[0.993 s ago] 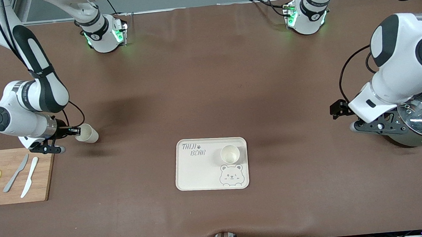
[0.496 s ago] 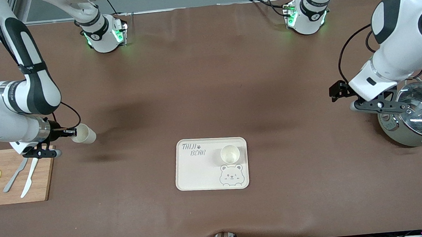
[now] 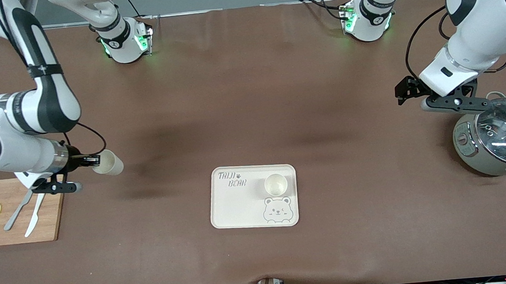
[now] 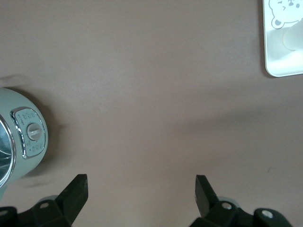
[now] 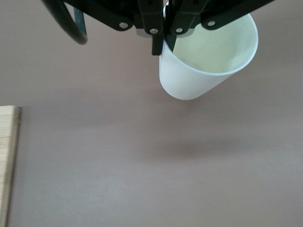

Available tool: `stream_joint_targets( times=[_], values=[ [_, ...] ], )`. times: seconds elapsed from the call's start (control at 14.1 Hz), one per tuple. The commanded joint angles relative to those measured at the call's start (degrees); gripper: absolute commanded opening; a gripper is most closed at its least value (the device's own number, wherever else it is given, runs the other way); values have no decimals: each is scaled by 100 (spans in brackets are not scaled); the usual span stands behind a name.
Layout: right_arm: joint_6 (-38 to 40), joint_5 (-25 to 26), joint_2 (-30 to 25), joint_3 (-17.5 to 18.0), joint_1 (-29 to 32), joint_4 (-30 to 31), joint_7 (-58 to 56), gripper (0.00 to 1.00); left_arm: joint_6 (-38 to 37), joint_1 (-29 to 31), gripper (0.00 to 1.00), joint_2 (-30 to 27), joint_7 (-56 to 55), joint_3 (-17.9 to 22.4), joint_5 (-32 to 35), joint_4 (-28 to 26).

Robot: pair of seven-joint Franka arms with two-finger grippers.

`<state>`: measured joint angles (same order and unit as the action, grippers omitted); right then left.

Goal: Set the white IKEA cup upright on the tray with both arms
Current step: 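Carry the second white cup with the right gripper to the tray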

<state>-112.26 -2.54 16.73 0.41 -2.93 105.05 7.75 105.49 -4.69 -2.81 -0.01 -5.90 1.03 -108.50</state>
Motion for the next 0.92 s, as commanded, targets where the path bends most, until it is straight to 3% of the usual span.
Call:
stream_joint_targets(
  times=[0.0, 0.28, 0.57, 0.85],
  values=[
    [117, -97, 76, -23, -435, -318, 883, 0, 209, 82, 100, -351, 133, -52, -121, -426],
    [117, -747, 479, -23, -945, -1038, 2114, 0, 306, 82, 100, -545, 142, -52, -130, -672],
    [117, -765, 814, -23, -1235, -1522, 2959, 0, 315, 82, 100, -607, 142, -43, -156, -734],
    [81, -853, 980, -23, -1367, -1601, 3459, 0, 315, 82, 100, -642, 151, -52, -156, -761]
  ],
)
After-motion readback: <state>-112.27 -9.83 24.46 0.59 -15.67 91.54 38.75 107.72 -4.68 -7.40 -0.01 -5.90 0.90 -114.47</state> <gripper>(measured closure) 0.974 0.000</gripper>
